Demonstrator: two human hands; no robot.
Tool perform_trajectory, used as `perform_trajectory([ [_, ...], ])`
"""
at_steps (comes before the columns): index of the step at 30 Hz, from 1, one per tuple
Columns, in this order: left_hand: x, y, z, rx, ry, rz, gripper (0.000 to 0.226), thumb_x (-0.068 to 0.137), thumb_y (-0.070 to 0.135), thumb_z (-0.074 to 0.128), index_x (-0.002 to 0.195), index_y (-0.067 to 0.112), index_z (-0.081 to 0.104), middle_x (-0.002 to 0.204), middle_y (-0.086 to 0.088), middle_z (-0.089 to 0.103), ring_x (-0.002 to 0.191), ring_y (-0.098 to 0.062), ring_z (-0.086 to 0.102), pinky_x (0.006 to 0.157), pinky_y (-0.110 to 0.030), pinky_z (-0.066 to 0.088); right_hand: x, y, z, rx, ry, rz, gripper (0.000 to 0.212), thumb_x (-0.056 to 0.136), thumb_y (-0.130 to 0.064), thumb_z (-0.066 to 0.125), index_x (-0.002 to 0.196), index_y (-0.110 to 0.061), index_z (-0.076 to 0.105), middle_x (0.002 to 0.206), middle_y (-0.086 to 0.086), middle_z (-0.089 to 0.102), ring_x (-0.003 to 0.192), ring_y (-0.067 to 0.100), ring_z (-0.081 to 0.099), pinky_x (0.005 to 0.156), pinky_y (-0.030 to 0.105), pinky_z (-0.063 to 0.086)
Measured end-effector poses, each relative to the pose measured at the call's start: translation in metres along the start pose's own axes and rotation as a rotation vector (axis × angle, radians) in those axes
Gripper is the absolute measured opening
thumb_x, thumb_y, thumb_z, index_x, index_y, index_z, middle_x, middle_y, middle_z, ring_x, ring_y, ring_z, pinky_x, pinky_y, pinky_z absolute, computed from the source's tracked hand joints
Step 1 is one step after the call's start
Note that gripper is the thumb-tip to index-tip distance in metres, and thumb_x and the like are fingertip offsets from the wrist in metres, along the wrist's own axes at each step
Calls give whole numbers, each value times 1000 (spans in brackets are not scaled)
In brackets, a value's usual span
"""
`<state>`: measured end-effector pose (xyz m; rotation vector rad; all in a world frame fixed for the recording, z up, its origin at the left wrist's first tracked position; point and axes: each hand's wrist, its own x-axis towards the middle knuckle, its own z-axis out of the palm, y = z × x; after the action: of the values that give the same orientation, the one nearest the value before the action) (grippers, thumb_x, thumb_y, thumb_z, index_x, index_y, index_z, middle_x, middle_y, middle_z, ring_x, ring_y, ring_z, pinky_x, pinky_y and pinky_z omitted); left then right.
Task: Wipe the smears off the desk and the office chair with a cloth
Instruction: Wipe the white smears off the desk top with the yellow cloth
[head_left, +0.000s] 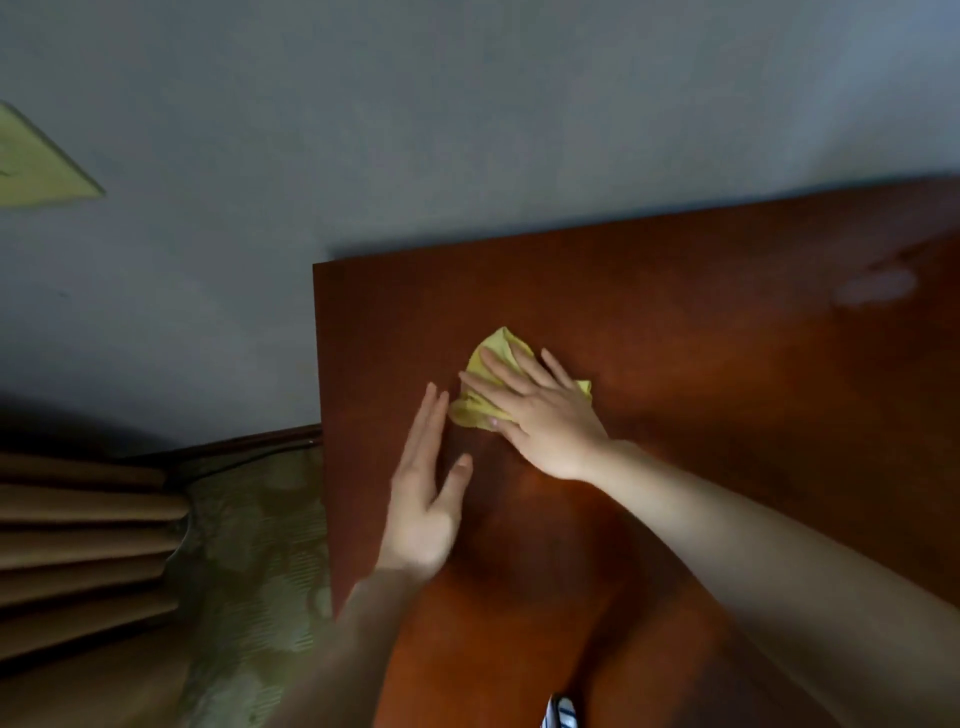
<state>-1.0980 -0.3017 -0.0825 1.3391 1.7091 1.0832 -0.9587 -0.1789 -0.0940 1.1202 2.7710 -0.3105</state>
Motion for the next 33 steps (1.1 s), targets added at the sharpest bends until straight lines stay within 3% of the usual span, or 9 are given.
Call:
perform_trajectory([
  [4,-12,-25,-39,258,231,59,50,90,-7,52,136,12,49,143,1,43,134,-12,37,115,-44,27,-38,-23,8,-18,-38,-122,57,98,-43,33,148,-42,6,159,-8,4,146,19,-7,116,38,-12],
  [6,-15,-37,-50,435,240,-36,46,96,4,48,142,7,41,150,-9,35,140,-22,29,118,-45,15,-54,-37,13,-17,-30,-233,54,97,-45,32,148,-40,16,158,-6,13,146,21,0,118,43,-3],
  [9,-16,-48,-54,459,164,-322,59,102,31,31,152,13,6,160,-9,2,147,-21,-1,119,-40,-1,-63,-51,18,-82,-29,-432,50,97,-48,29,147,-39,25,156,-6,23,145,21,12,118,45,8],
  [11,-14,-47,-49,326,166,-432,62,101,39,27,152,20,-2,160,-6,-8,147,-23,-1,119,-44,3,-54,-47,14,-104,-59,-543,50,97,-48,29,146,-39,27,155,-6,23,145,18,8,118,43,5],
  [14,-11,-45,-43,333,232,-426,60,100,41,26,153,22,3,160,-9,-1,147,-27,7,118,-48,10,-22,-39,3,-72,-84,-610,51,94,-48,30,144,-38,33,154,-6,28,143,14,6,115,41,-1],
  [17,-9,-49,-44,391,232,-390,63,98,48,22,153,21,7,160,-6,6,146,-26,11,118,-46,11,15,-34,-3,-74,-70,-575,51,94,-47,39,144,-38,34,154,-6,26,143,12,4,117,40,-1],
  [21,-9,-51,-44,410,234,-363,66,92,48,18,152,23,9,160,-2,13,146,-21,15,118,-44,14,67,-27,-13,-61,-40,-446,52,96,-49,29,146,-43,20,155,-14,6,144,10,-6,117,39,-8],
  [27,-8,-55,-43,443,263,-350,71,88,55,7,152,23,13,158,3,18,146,-12,11,119,-43,12,132,-36,-16,21,101,-176,48,98,-45,36,146,-43,25,157,-9,19,146,16,8,115,38,-7],
  [33,-9,-56,-43,439,262,-376,65,88,56,3,149,32,4,159,7,12,146,-9,5,119,-36,2,195,-57,-19,95,124,93,48,100,-47,28,147,-42,20,158,-6,16,146,18,4,115,42,-7],
])
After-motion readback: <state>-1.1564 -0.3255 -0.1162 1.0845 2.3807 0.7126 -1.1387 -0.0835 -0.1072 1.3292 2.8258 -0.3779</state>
